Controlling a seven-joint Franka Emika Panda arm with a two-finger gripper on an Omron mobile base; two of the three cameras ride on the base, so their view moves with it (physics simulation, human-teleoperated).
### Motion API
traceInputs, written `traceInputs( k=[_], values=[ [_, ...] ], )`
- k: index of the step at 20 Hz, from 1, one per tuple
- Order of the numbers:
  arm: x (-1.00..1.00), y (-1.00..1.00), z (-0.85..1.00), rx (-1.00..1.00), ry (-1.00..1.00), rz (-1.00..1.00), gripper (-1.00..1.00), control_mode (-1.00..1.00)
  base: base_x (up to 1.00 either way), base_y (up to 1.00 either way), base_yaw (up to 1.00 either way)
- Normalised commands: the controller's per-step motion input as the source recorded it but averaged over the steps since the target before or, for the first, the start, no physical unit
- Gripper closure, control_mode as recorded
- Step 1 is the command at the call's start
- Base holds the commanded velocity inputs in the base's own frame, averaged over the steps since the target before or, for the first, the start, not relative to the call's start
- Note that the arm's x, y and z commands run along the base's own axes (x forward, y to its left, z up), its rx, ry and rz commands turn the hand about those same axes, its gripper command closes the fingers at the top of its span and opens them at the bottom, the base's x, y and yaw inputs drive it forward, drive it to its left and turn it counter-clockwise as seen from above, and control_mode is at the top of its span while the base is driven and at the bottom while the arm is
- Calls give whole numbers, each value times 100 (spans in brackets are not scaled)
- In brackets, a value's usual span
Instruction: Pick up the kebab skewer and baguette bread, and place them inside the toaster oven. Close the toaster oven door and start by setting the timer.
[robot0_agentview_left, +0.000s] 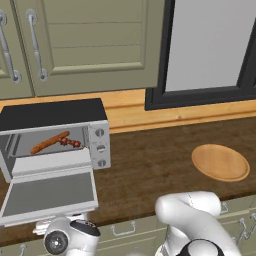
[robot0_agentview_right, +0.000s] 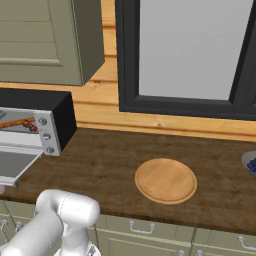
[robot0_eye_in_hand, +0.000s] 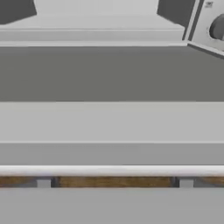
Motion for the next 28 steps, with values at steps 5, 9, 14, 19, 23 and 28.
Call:
traceInputs(
  k=[5,9,14,19,23,28],
  values=[
    [31,0,9,9,-10,0,-100,-100,0,0,0],
    [13,0,43,13,-10,0,-100,-100,0,0,0],
    [4,0,52,14,-7,0,-100,-100,0,0,0],
    [9,0,38,13,-3,0,-100,-100,0,0,0],
    [19,0,28,11,-3,0,-100,-100,0,0,0],
    [24,0,28,10,-6,0,-100,-100,0,0,0]
  ],
)
